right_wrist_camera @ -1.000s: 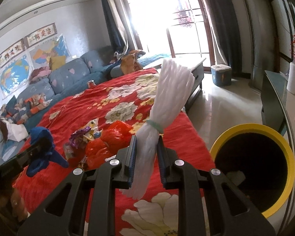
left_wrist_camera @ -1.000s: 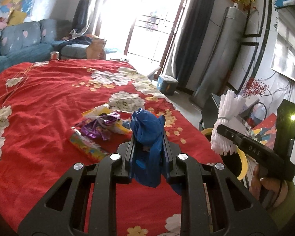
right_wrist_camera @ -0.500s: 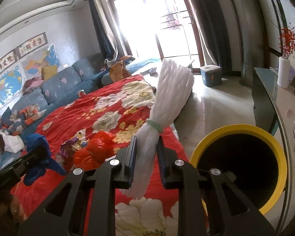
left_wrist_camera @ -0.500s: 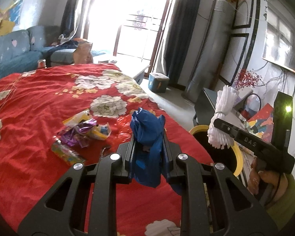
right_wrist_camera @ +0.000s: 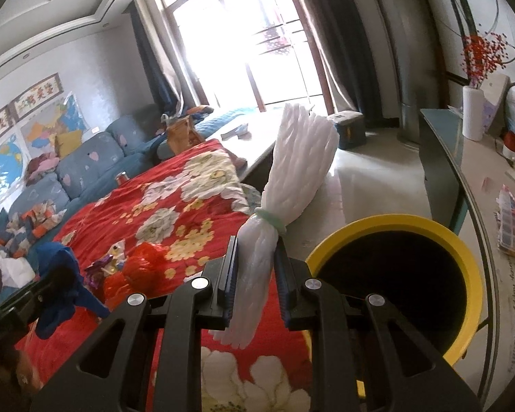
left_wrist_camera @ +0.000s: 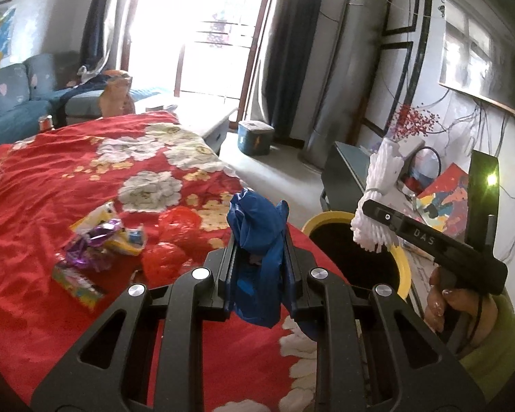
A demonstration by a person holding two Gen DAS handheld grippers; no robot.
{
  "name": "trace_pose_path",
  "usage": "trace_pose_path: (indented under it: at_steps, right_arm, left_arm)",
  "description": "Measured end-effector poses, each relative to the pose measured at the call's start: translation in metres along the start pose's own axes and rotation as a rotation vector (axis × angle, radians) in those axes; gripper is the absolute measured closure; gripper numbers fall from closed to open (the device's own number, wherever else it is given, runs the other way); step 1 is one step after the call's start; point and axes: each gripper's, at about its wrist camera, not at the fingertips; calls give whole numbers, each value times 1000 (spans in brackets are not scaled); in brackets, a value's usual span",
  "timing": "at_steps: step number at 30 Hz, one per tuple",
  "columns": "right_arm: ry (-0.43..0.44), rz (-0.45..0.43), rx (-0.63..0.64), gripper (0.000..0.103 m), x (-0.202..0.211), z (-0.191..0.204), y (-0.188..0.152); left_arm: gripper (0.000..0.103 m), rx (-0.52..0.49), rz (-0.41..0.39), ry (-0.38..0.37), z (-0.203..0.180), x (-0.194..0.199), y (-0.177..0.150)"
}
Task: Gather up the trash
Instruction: 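Carry the blue bag and white foam net over the yellow bin with both grippers, then open both grippers over the bin to drop the bag and net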
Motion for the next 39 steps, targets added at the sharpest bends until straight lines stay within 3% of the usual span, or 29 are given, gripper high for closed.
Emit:
trace_pose_path:
  at_steps: [23, 39]
  right_arm:
    - [-115, 2, -100, 82, 7, -68, 0]
    - [-176, 47, -165, 81, 4, -113, -12]
  left_arm:
    - [87, -124, 75, -97, -60, -52, -6]
    - [87, -186, 140, -165, -100, -96, -21]
Point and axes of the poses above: each gripper's, at about its wrist camera, not at the fingertips, and x roughly against the way its jaws point, z to its left, y to its top, and after that the axes turned 7 degrees about -z, right-handed
